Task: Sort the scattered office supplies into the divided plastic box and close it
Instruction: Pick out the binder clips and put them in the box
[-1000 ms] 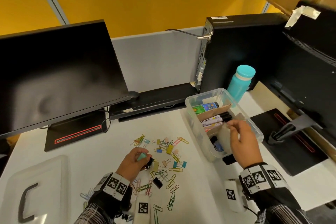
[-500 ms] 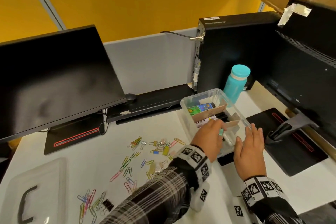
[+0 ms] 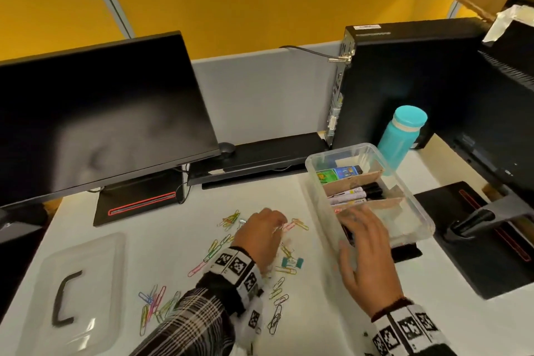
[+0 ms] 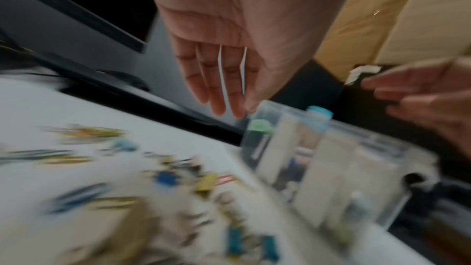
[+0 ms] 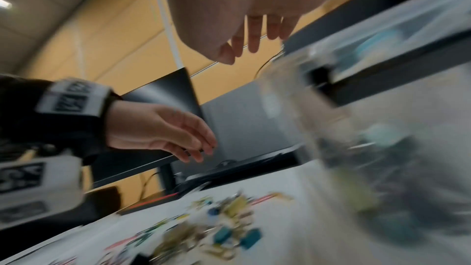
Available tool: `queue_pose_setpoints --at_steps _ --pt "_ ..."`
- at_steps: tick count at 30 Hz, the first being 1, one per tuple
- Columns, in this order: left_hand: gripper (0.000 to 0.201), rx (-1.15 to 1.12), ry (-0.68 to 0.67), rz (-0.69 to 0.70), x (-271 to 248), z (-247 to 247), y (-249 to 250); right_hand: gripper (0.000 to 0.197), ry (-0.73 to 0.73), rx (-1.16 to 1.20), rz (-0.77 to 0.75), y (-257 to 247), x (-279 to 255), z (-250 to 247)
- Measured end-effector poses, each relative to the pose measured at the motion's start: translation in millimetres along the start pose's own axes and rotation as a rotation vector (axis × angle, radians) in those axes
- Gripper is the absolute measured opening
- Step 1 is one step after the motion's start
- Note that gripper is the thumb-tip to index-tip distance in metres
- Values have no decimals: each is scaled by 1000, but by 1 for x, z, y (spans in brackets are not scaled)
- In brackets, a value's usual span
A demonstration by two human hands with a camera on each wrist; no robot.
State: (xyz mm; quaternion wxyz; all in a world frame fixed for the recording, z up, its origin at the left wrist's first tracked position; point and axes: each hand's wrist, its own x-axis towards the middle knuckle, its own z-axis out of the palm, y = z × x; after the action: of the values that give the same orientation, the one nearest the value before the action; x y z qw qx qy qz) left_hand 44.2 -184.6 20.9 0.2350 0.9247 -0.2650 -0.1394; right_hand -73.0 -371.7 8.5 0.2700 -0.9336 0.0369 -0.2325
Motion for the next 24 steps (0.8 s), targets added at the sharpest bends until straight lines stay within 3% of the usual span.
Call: queue_pose_setpoints --at_steps 3,6,11,15,17,19,20,22,24 --pt "30 137 -160 -82 -14 -1 -43 23 -195 74 -109 -23 7 41" --pt "36 223 -305 -26 -23 4 -62 24 -379 80 5 -25 22 86" --pt "44 296 -325 23 -27 13 -69 39 -636 -128 177 -25 43 129" --pt "42 354 -338 33 -22 15 -70 33 -667 -116 182 -23 45 135" --pt "40 353 -331 35 -21 17 -73 28 -589 84 285 -19 43 129" --pt "39 324 -325 27 -20 21 -77 17 -445 385 489 -17 40 116" --pt "39 308 -320 26 -20 23 -79 12 -381 612 634 -16 37 108" --pt "40 288 -299 34 -20 25 -83 22 -278 1150 922 -16 33 93" --pt "38 272 -266 42 -20 26 -84 26 -172 1492 1089 -16 28 80"
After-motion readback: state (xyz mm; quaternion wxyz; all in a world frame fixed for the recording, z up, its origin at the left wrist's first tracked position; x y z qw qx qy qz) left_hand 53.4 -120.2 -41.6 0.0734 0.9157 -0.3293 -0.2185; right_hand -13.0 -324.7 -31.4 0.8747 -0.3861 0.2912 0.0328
